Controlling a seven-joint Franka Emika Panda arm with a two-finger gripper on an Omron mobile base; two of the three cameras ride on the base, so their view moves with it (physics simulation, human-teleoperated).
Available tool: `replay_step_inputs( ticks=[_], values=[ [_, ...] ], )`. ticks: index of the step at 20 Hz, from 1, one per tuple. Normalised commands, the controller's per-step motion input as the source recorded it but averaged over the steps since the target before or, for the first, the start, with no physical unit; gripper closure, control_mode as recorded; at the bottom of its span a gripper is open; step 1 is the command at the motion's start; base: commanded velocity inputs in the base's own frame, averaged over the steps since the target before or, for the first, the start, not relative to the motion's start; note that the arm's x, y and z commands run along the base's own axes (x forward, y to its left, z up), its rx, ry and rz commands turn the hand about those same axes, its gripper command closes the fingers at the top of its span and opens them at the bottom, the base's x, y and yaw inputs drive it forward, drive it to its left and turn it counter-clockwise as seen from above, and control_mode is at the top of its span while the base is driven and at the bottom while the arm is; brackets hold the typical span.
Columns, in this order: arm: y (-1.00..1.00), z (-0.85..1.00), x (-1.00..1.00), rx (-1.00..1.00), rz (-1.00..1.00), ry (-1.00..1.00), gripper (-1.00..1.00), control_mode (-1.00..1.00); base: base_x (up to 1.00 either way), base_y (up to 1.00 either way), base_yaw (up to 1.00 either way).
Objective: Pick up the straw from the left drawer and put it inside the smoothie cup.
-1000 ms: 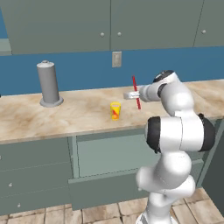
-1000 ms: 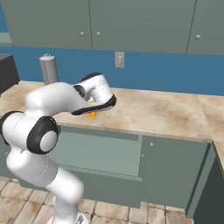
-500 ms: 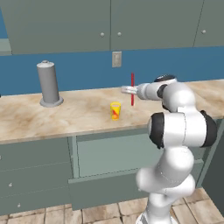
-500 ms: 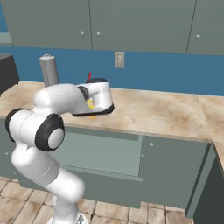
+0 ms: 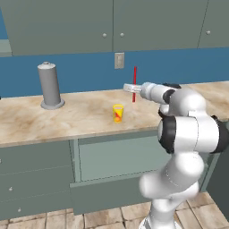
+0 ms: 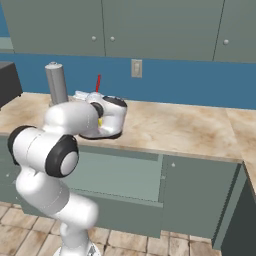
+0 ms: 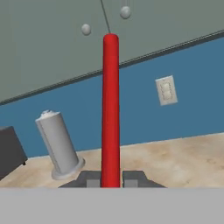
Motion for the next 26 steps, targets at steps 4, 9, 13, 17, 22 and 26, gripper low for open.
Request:
replay_step_inputs(
  ticks=[4,9,13,17,22,26],
  values=[
    [0.00,-0.10,0.02,0.00,0.05,-0.23,1.00,-1.00,0.00,0.00,0.00],
    [0.00,-0.09,0.03,-0.02,0.05,-0.21,1.00,-1.00,0.00,0.00,0.00],
    [0.00,-0.06,0.07,-0.02,0.07,-0.21,1.00,-1.00,0.00,0.00,0.00],
    [0.00,0.00,0.18,0.00,0.11,-0.22,1.00,-1.00,0.00,0.00,0.00],
    [-0.02,-0.13,0.19,0.00,0.17,-0.20,1.00,-1.00,0.00,0.00,0.00],
    [-0.23,-0.36,0.09,0.00,0.21,-0.12,1.00,-1.00,0.00,0.00,0.00]
  ],
)
